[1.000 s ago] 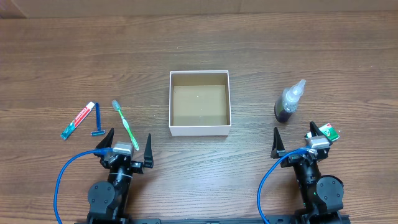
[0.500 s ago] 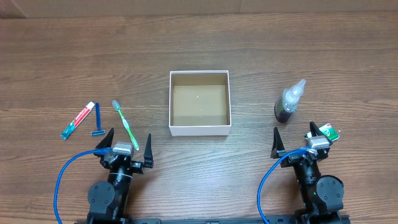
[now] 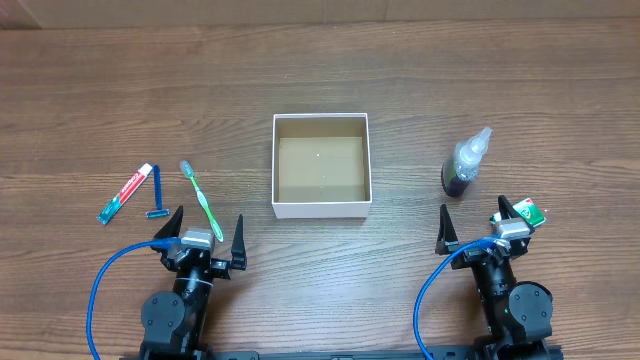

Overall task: Pack container
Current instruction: 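Move the right gripper toward the clear pump bottle, then grasp the clear pump bottle with the right gripper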

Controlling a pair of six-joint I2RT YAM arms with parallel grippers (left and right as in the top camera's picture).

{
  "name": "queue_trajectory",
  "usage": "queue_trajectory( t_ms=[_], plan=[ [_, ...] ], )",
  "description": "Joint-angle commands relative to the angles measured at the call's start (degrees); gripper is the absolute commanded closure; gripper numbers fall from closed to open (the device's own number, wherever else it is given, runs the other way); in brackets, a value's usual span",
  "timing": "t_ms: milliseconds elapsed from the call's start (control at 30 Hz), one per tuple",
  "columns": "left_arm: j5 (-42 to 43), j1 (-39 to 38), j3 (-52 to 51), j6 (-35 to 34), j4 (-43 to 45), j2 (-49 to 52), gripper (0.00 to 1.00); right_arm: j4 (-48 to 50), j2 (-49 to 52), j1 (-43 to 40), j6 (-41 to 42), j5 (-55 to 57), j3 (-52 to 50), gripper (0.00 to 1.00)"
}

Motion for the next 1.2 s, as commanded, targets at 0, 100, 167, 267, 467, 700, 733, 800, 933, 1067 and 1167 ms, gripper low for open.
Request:
queue_trajectory(
  t_ms=[0,100,167,267,467,700,733,800,933,1067,1167],
  plan=[
    [0.42,-0.39,-0.31,0.87,0.37,-0.48,0.0,0.79,-0.42,-0.24,-0.07,-0.28,-0.55,0.0],
    [0.55,-0.39,-0.31,0.85,0.09,-0.48,0.0,0.59,-0.42,-0.24,-0.07,-0.28,-0.55,0.0],
    [0.55,-0.39,-0.31,0.87,0.09,-0.48,0.0,0.57,-0.42,-0.24,-0.07,-0.52,-0.55,0.0],
    [0.59,-0.39,-0.31,0.76,0.09,-0.48,0.0,0.55,-0.42,-0.24,-0.02,-1.81,-0.55,0.0],
    [0.52,-0.39,4.42,-5.42,-5.46,-0.48,0.0,-0.24,-0.33,-0.24,7.76,-0.83,1.75,0.0],
    [0.37,-0.39,25.11,-5.4,-17.62,11.3,0.0,-7.06,13.73,-0.24,7.67,2.12,17.94,0.0],
    [0.33,-0.39,28.46,-5.33,-19.85,14.86,0.0,-8.31,17.94,-0.24,7.69,2.12,21.14,0.0],
    [0.35,-0.39,35.91,-5.35,-24.76,23.28,0.0,-12.66,29.14,-0.24,7.69,2.12,29.94,0.0],
    [0.98,-0.39,50.82,-5.35,-38.29,38.23,0.0,-23.74,49.13,-0.57,7.76,1.86,47.17,0.0],
    [1.03,-0.39,56.98,-5.38,-43.87,44.98,0.0,-29.92,59.45,-0.79,7.74,-0.39,58.03,0.0],
    [1.27,-0.39,56.96,-5.4,-43.91,45.53,0.0,-30.1,60.11,-2.27,10.58,2.75,58.8,0.0]
  ],
)
